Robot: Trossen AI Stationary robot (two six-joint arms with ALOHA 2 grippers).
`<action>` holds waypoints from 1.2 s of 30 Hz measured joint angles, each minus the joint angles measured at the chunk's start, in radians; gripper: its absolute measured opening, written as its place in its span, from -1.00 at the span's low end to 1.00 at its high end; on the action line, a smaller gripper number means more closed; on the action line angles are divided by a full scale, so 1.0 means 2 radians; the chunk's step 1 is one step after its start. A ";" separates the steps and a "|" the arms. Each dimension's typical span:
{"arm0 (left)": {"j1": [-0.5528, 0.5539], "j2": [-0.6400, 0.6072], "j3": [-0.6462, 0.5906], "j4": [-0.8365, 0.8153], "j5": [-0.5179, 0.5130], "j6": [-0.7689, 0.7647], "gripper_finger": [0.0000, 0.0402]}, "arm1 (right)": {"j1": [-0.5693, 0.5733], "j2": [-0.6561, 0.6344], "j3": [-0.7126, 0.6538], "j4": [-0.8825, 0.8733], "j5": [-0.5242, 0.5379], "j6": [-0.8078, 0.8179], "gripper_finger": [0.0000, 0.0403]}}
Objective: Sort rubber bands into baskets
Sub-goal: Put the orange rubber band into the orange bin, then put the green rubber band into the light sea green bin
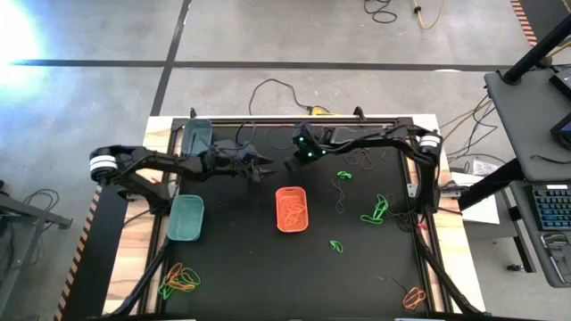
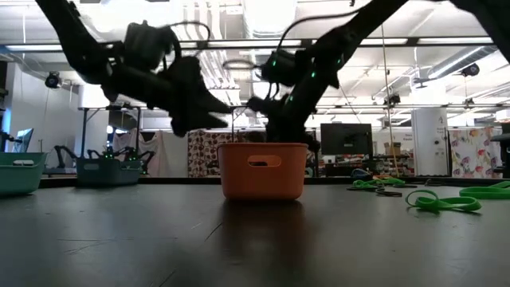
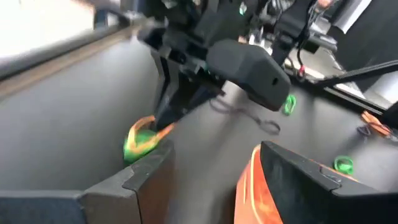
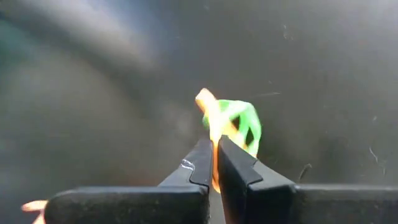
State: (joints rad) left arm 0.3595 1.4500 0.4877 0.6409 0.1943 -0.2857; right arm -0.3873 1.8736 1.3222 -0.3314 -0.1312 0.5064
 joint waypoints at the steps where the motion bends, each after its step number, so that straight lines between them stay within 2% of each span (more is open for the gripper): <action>1: 0.005 0.007 0.000 -0.002 0.008 -0.007 0.09 | -0.002 0.006 0.000 -0.002 0.000 0.000 -0.96; 11: 0.018 0.049 -0.003 -0.003 0.013 0.002 0.09 | -0.002 0.020 0.001 -0.005 -0.013 -0.013 -0.92; 14: 0.020 0.062 0.006 0.000 0.013 0.002 0.09 | -0.002 0.011 0.001 -0.008 -0.031 -0.016 -0.79; 19: 0.022 0.090 0.026 0.006 0.013 0.004 0.09 | -0.002 0.005 0.001 -0.022 -0.053 -0.024 -0.44; 25: 0.031 0.120 0.046 0.006 0.018 0.006 0.09 | -0.002 0.005 0.001 -0.050 -0.052 -0.031 -0.13; 31: 0.040 0.131 0.051 0.005 0.030 0.006 0.09 | -0.002 0.005 0.001 -0.045 0.001 -0.047 -0.03; 36: 0.040 0.131 0.047 0.005 0.030 0.010 0.09 | -0.004 0.011 0.000 -0.021 0.002 -0.070 -0.05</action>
State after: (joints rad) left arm 0.4397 1.7119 0.5820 0.6514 0.2539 -0.2648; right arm -0.3956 1.8957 1.3231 -0.3738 -0.1263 0.3655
